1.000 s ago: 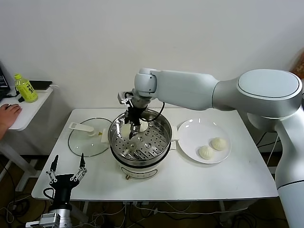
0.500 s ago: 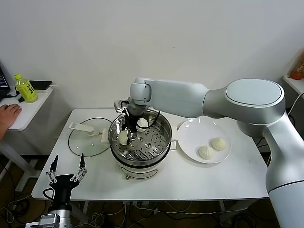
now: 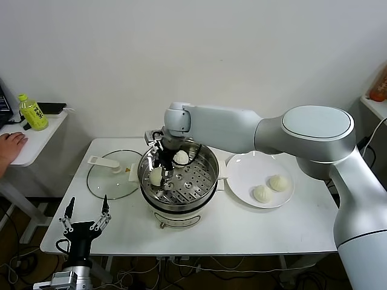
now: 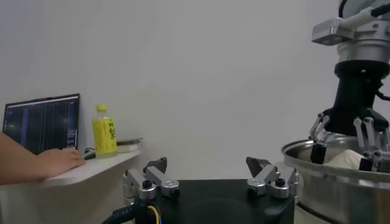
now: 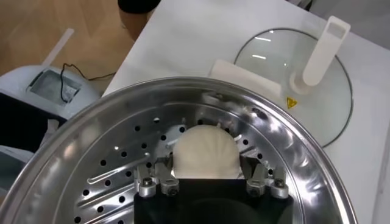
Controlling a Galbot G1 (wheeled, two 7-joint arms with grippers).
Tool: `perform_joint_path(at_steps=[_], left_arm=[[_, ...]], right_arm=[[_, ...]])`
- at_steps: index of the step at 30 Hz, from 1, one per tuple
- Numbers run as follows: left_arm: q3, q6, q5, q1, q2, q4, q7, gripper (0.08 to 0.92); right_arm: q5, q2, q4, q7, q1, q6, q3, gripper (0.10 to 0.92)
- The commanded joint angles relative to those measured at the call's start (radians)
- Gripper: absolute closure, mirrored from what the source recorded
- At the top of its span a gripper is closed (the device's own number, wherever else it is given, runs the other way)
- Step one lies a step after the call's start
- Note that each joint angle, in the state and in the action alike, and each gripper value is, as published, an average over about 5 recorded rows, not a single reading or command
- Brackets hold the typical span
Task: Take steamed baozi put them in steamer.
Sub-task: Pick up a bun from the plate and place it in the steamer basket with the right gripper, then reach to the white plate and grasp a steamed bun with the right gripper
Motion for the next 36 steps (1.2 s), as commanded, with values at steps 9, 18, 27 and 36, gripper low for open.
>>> perform_joint_path(at_steps=[9, 18, 27, 36], left_arm=[[0.003, 0.002, 0.002, -0.001, -0.001, 0.000, 0.000, 0.177], [0.003, 0.002, 0.003, 0.003, 0.000, 0.001, 0.000, 0.177], [0.018, 0.014, 0.015, -0.011, -0.001, -0.002, -0.002, 0.177], [0.018, 0.011, 0.014, -0.010, 0.001, 0.004, -0.001, 0.177]], right_arm=[[0.000, -0.033, 0.034, -0.012, 0.019, 0.005, 0.010, 0.203], [0.088, -0.181, 0.192, -0.071, 0.203, 0.047, -0.033, 0.203], [0.132, -0.370, 0.267, -0.118, 0.395, 0.111, -0.138, 0.203], [-0.191, -0.523, 0.235, -0.185, 0.425, 0.318, -0.175, 0.203]])
